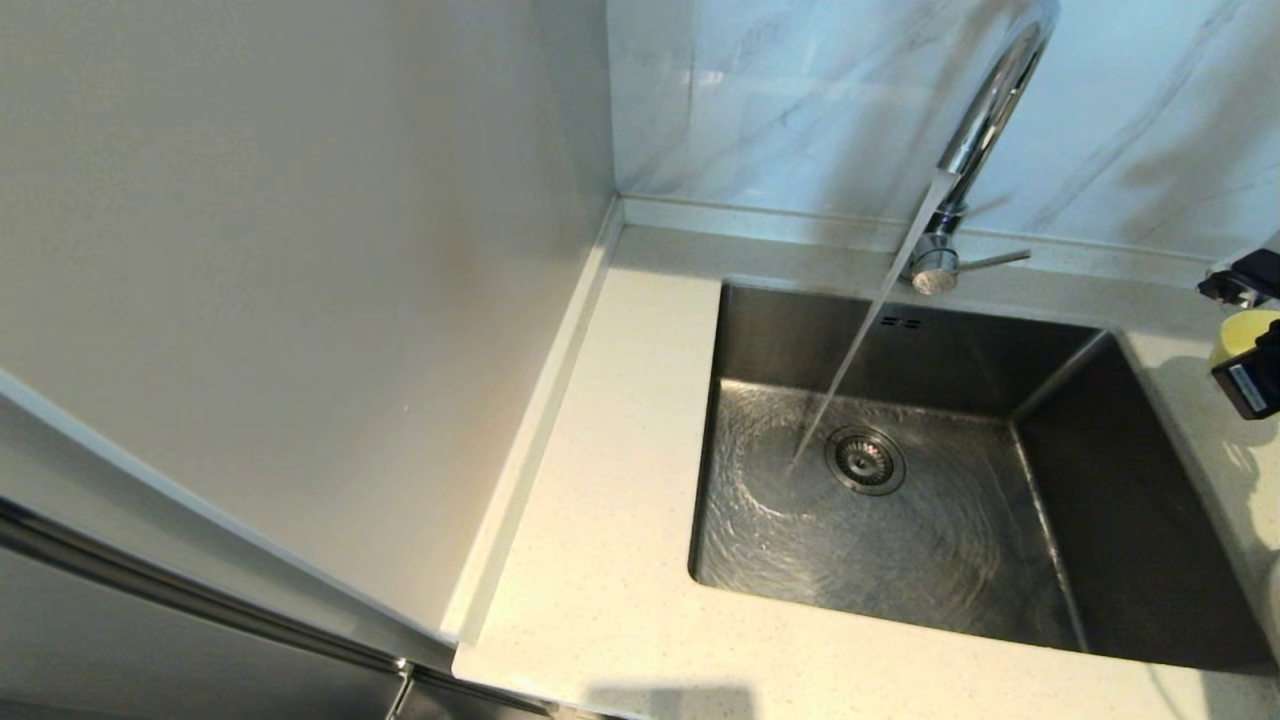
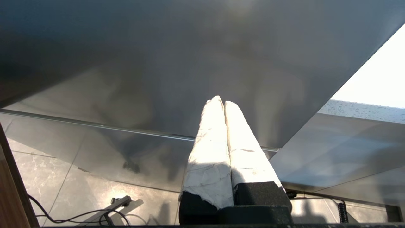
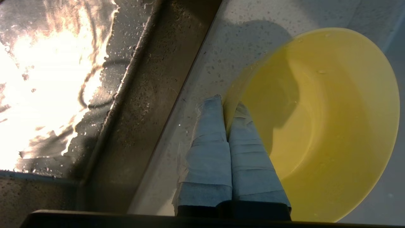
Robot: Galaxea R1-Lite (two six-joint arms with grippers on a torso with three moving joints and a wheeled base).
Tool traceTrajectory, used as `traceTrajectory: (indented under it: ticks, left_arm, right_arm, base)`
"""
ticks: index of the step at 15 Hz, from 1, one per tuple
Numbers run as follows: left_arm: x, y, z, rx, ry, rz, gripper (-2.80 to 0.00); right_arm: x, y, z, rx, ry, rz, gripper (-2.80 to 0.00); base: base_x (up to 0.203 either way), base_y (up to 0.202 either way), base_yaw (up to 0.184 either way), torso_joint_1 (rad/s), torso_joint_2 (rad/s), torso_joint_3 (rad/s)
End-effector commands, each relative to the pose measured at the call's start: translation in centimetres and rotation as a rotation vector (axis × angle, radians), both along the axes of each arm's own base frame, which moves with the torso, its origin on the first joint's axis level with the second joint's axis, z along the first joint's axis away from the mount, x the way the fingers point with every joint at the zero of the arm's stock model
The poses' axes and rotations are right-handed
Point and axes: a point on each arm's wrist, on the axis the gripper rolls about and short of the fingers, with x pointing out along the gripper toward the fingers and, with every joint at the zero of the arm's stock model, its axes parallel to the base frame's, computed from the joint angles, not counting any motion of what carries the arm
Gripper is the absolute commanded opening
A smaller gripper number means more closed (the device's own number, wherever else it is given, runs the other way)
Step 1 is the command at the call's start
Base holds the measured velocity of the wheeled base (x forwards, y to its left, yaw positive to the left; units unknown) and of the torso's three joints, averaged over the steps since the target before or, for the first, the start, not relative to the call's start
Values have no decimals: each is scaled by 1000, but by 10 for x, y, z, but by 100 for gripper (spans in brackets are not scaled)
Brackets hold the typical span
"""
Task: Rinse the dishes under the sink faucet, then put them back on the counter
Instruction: Place the bowl on the table
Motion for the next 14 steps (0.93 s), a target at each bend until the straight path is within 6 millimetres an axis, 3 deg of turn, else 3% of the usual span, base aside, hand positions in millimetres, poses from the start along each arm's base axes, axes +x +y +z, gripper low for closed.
traceTrajectory:
  ticks: [1,7,14]
  left_arm:
    - [0,0,0,0,0,0,-280]
    - [0,0,0,0,0,0,-280]
    - [0,0,0,0,0,0,-280]
  right_arm:
    - [10,-5,-12,20,23,-6,-280]
    - [26,-9,-30,97,36,-41,-280]
    - [35,-13,-27,141,-11,-82,-280]
  base:
    - [0,0,0,0,0,0]
    - [0,0,0,0,0,0]
    - [0,0,0,0,0,0]
